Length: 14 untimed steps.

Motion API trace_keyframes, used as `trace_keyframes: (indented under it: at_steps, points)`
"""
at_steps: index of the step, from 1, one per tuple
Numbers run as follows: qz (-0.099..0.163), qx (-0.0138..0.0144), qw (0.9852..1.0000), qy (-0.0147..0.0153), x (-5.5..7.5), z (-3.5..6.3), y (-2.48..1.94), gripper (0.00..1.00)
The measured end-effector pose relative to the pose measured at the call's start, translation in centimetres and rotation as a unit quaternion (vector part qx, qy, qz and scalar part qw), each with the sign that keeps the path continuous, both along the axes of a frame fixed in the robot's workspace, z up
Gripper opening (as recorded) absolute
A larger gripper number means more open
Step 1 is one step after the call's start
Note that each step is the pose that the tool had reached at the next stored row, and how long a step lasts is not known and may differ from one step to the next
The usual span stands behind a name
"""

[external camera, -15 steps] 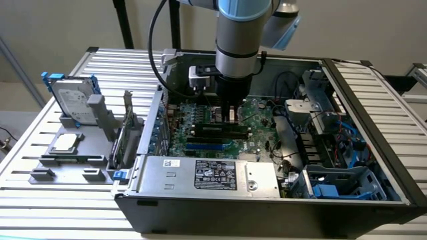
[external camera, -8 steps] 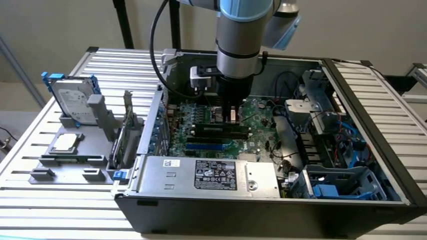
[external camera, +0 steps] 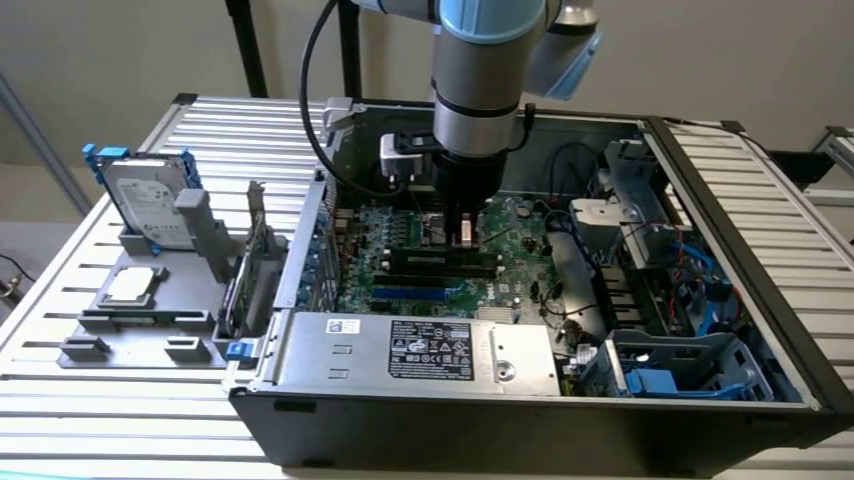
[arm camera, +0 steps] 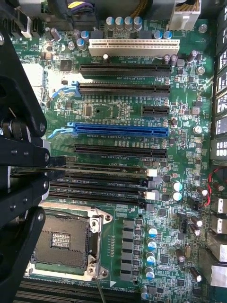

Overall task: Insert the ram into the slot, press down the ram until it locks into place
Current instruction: 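Insert the ram into the slot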

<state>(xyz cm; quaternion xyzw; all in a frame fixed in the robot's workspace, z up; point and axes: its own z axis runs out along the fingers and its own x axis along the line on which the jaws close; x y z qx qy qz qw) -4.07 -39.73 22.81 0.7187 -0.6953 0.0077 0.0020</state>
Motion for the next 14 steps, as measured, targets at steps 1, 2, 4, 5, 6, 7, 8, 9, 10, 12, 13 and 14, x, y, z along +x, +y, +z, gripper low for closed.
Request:
trace_keyframes:
  at_steps: [1,2,4,5,6,7,8,9,10,12,13,14]
  points:
    - [0.000,0.0000,1.0000,0.0000,0.00,0.00,0.00,0.14]
    - [0.000,0.0000,1.0000,-0.0001,0.00,0.00,0.00,0.14]
    - [0.001,0.0000,1.0000,-0.0001,0.00,-0.01,0.01,0.14]
    - [0.001,0.0000,1.0000,-0.0001,0.00,-0.01,0.01,0.14]
    - [0.001,0.0000,1.0000,-0.0001,0.01,-0.01,0.01,0.14]
    - [0.001,0.0000,1.0000,-0.0001,0.04,-0.01,0.01,0.14]
    - [0.001,-0.0001,1.0000,-0.0001,0.06,-0.01,0.01,0.14]
    - [0.001,-0.0001,1.0000,-0.0001,0.09,-0.01,0.01,0.14]
    - [0.001,-0.0001,1.0000,-0.0001,0.10,-0.02,0.01,0.14]
    - [0.001,-0.0001,1.0000,-0.0001,0.11,-0.03,0.01,0.14]
    - [0.001,-0.0001,1.0000,0.0000,0.11,-0.05,0.01,0.14]
    - [0.001,0.0000,1.0000,-0.0001,0.11,-0.07,0.01,0.14]
